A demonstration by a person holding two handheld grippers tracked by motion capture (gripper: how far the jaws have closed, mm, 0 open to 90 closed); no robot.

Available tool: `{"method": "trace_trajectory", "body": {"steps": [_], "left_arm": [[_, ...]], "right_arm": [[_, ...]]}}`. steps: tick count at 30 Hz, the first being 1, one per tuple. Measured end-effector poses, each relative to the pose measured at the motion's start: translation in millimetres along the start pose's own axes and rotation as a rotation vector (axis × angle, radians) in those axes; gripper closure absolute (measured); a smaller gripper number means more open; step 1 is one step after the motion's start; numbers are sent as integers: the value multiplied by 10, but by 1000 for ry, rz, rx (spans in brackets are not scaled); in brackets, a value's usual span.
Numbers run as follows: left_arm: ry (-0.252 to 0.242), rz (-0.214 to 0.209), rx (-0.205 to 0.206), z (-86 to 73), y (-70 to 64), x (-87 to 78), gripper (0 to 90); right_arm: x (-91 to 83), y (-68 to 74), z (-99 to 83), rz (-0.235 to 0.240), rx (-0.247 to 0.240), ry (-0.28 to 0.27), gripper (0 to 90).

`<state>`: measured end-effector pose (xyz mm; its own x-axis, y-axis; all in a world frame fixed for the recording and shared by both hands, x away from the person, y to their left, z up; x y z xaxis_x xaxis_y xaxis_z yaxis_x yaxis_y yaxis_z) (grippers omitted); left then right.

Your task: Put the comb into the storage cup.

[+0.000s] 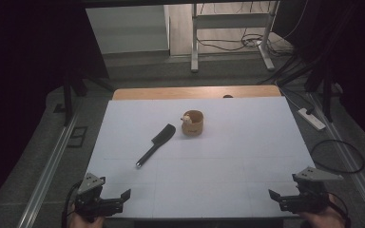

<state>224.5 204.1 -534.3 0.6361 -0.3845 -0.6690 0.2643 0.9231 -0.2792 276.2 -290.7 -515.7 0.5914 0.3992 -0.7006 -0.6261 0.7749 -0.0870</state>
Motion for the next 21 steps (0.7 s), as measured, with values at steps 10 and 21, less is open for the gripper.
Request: {"method": "trace_trajectory", "body": {"steps": [10,21], "left_arm": [[-7,-16,51,68,-70,20,0],[23,-38,57,139,-31,123,10]], "right_arm": [[-4,14,8,0,-18,-8,0],[-5,18,11,0,-25,-11,0]]}}
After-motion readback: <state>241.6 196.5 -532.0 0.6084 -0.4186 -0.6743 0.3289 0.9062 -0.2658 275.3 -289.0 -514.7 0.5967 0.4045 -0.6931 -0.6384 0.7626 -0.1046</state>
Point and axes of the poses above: each handheld gripper's, and its own axes: x roughly forward along the jaws, z roughly out of its top, y roughly to its left, the point moved 9 cm from there along x, roughly forward along the jaws, and after that the axes turned 9 degrees about -x, right-handed, at the moved point
